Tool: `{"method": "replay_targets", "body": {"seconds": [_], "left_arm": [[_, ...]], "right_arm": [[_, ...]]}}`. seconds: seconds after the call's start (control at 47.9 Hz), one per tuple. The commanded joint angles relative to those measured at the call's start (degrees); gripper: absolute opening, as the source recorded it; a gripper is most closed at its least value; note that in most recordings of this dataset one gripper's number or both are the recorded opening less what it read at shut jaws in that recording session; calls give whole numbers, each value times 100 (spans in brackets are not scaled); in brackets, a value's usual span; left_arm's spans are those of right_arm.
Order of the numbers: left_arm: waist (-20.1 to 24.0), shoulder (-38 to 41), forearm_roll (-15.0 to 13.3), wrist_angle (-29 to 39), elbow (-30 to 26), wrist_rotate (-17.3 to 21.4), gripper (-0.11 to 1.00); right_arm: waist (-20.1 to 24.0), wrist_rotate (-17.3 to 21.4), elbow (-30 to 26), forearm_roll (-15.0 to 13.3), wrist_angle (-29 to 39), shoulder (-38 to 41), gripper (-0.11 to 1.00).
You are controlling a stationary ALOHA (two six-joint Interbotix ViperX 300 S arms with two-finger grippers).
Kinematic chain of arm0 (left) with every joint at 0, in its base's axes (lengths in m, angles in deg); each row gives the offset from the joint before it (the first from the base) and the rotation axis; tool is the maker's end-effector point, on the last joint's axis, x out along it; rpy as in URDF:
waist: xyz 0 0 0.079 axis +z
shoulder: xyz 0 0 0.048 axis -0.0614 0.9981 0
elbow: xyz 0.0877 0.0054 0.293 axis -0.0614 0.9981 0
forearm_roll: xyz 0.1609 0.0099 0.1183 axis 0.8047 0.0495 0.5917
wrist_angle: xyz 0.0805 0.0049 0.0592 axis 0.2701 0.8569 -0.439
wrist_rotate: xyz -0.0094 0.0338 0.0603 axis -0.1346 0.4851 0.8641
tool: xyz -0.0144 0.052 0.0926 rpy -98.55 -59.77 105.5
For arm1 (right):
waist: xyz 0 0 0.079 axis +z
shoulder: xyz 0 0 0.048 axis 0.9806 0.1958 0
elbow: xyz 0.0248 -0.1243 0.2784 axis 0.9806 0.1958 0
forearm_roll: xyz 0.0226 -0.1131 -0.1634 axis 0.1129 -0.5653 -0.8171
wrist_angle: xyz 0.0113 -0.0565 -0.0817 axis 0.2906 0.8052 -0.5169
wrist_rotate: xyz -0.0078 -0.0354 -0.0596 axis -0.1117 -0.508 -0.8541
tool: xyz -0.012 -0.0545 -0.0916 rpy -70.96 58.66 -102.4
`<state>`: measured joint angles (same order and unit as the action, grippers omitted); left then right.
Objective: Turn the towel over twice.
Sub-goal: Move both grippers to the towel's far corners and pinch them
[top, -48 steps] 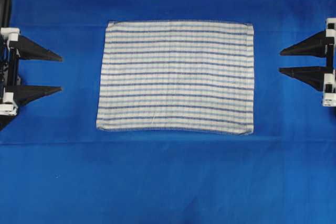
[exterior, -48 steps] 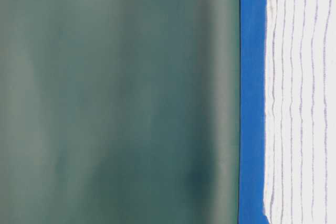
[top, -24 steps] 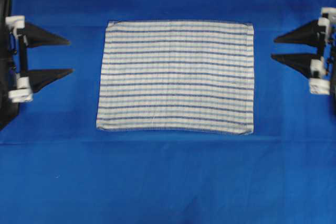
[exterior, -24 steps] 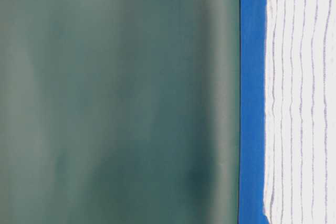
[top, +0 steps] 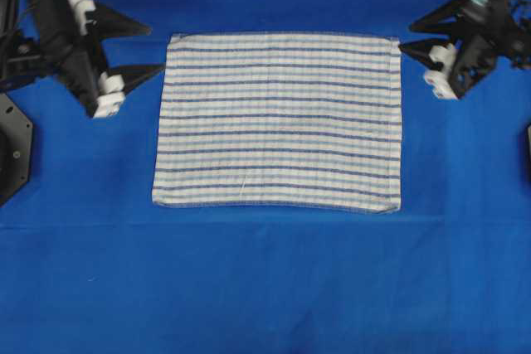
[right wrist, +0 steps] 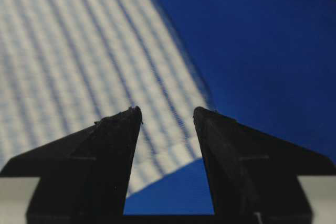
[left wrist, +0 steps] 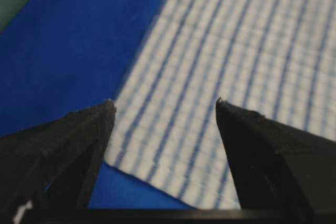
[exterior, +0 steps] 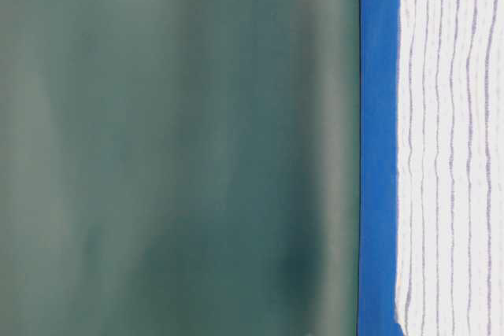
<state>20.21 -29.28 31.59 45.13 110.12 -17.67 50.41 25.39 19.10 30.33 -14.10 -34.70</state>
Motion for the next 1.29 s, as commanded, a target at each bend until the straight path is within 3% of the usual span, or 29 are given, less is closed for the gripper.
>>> {"method": "replay_targets", "body": {"seconds": [0.0,0.313,0.709,0.918,1.085,1.168,1.273], "left_arm": [[185,431,0,-158,-255,18,73],[615,1934,0,-844,-589,18,73],[721,2716,0,-967,-835,9,69],[721,2953,0,-800,-932,18,40],[721,3120,0,-536,-984,18,13],[712,3120,0,-492,-967,18,6],[721,3103,0,-475,-949,18,6]], "right_arm": [[-132,-18,-264,-26,26,343,56],[-431,-26,-580,-114,9,1441,56],[-501,-26,-703,-132,-18,1898,56],[-501,-26,-650,-132,-9,2039,47],[-501,-26,-642,-132,-18,2118,7],[-501,-26,-642,-132,-35,2118,6],[-501,-26,-642,-123,-35,2118,6]]}}
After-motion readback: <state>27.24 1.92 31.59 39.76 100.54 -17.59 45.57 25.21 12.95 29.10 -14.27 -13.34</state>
